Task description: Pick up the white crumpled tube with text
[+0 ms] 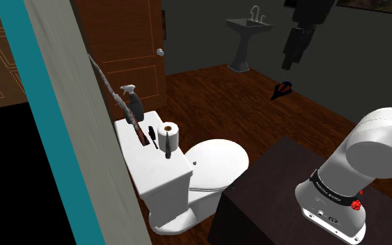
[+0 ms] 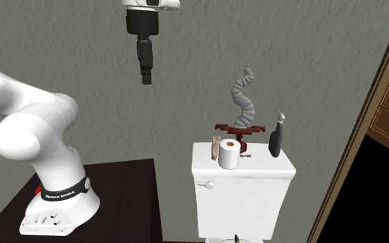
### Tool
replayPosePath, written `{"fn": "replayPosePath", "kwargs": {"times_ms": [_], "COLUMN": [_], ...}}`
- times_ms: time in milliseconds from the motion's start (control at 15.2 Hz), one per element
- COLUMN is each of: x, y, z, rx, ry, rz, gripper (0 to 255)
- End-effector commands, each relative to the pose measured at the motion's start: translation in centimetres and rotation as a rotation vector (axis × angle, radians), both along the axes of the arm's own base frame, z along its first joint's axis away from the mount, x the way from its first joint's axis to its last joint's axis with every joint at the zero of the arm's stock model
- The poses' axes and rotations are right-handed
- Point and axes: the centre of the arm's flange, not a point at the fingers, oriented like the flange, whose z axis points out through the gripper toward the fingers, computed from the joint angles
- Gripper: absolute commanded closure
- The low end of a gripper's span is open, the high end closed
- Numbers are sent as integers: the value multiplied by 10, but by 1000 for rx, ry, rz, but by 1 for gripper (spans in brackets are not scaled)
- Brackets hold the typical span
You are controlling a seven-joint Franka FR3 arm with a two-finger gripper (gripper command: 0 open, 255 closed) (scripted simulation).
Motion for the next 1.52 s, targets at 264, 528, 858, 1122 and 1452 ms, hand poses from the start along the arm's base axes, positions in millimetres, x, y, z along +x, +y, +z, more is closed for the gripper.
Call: {"fn": "replayPosePath", "kwargs": {"times_ms": [264, 528, 858, 1122, 1452], "x": [44, 86, 135, 170, 208], "y": [14, 32, 62, 90, 130], "z": [-30, -60, -99, -131, -172], "rx": [-19, -37, -60, -79, -102], "ry": [8, 16, 27, 35, 45], "rz": [124, 248, 403, 527, 683], "gripper": [0, 0, 0, 0, 0]}}
